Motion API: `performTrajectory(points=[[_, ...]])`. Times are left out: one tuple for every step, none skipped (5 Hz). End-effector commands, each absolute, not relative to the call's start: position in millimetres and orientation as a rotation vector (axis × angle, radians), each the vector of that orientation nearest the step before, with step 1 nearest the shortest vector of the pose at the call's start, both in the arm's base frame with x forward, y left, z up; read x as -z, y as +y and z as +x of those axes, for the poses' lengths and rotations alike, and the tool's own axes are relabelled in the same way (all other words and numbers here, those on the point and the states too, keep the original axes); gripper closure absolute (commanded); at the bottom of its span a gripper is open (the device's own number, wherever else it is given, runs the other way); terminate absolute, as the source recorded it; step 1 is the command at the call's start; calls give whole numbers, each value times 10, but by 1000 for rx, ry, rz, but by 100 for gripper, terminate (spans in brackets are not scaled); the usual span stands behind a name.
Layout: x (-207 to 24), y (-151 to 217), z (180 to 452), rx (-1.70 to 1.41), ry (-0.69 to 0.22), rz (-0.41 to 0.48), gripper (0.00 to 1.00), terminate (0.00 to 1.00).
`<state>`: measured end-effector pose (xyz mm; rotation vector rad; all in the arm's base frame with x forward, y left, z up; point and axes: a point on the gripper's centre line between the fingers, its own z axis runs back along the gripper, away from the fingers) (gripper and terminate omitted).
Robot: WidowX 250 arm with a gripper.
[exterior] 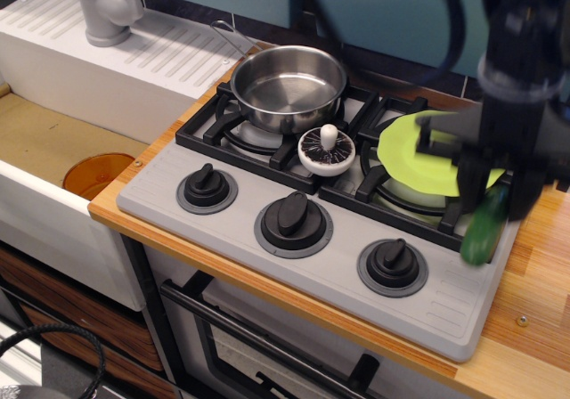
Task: Put pickle on plate and mushroom in pot or pan on stove
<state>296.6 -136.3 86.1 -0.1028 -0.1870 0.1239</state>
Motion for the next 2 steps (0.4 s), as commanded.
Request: performTrajectory(points=[[-897,-1134,3551,-84,-242,-141,100,0],[-794,-1078,3672,-75,-262,-158,100,0]])
